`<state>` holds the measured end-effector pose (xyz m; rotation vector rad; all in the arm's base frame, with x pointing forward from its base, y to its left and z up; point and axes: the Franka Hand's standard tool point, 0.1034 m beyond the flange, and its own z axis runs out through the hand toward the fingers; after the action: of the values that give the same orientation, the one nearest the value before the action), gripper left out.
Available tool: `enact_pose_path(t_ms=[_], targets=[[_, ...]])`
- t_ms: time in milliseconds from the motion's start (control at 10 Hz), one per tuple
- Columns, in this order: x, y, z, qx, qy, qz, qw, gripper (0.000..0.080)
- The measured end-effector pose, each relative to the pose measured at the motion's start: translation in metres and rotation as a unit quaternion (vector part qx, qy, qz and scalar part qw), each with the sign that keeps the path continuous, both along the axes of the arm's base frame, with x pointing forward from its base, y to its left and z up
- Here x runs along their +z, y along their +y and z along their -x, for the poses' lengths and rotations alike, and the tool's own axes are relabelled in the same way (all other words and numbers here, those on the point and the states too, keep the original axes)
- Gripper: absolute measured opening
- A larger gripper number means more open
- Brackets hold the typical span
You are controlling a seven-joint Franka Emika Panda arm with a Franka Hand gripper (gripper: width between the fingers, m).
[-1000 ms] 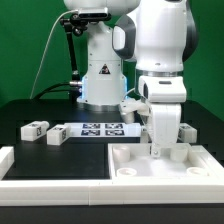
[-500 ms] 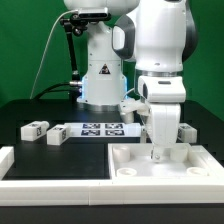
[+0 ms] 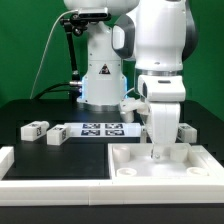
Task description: Assemble one leg
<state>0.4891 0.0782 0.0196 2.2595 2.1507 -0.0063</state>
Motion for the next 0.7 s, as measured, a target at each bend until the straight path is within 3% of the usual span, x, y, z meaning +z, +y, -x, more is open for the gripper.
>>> enact_pose_path(t_ms=[100, 300, 400, 700], targets=[[0.018, 0.008, 0.007, -0.014, -0.005, 0.003, 1.0, 0.0649], [0.042, 0.02, 0.017, -0.036, -0.009, 0.008, 0.999, 0.0649], [0.046, 0.023, 0.018, -0.05, -0.012, 0.007, 0.999, 0.0649], [0.044, 0.022, 0.019, -0.098, -0.011, 0.005, 0.995, 0.0649]])
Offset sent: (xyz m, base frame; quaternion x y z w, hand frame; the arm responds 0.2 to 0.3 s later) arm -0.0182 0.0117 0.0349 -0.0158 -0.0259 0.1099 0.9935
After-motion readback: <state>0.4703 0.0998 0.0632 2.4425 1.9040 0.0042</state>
